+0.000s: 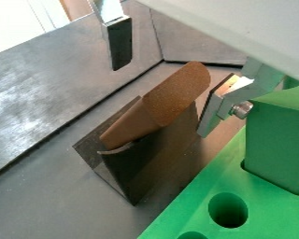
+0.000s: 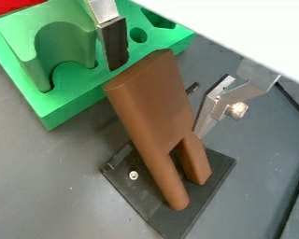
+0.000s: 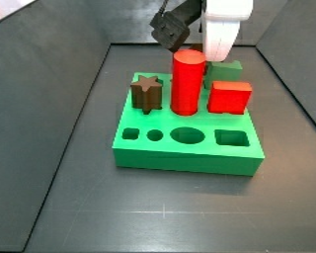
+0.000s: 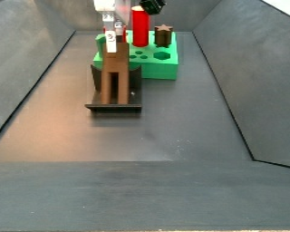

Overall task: Pick up the square-circle object. Move up. Rotate the square-circle object. Place the square-circle object on the fixture. Regrasp the square-circle object. Move to above the board. Insert the square-circle object.
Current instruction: Regrasp the square-circle object.

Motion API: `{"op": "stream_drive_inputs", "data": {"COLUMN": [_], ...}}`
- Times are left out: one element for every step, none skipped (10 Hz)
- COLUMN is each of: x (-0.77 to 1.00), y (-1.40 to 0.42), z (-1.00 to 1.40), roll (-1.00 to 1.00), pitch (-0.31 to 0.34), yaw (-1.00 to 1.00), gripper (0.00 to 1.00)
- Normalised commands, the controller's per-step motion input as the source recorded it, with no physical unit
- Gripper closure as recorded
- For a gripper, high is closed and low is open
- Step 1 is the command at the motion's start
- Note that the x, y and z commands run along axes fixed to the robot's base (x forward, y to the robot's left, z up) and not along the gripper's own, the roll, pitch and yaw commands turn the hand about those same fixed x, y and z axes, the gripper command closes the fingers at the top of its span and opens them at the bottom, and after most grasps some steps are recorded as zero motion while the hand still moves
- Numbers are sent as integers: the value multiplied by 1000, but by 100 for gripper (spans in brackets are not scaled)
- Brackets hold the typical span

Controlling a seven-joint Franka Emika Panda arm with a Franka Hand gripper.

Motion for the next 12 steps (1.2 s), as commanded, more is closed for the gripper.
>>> {"op": "stream_drive_inputs", "data": {"x": [98,98,98,98,98,98,98,98,98,98,98,98], "y": [-13,-13,-13,-13,-13,-13,-13,-13,-13,-13,-13,-13], "z": [-2,-2,-2,-2,-2,-2,-2,-2,-2,-2,-2,-2], "roll": [-20,-20,-20,-20,-20,-20,-20,-20,-20,-20,-20,-20], "pitch": [201,201,201,201,201,201,201,201,201,201,201,201], "yaw": [63,63,63,63,63,63,63,63,63,63,63,63], "gripper": [0,0,0,0,0,0,0,0,0,0,0,0]}}
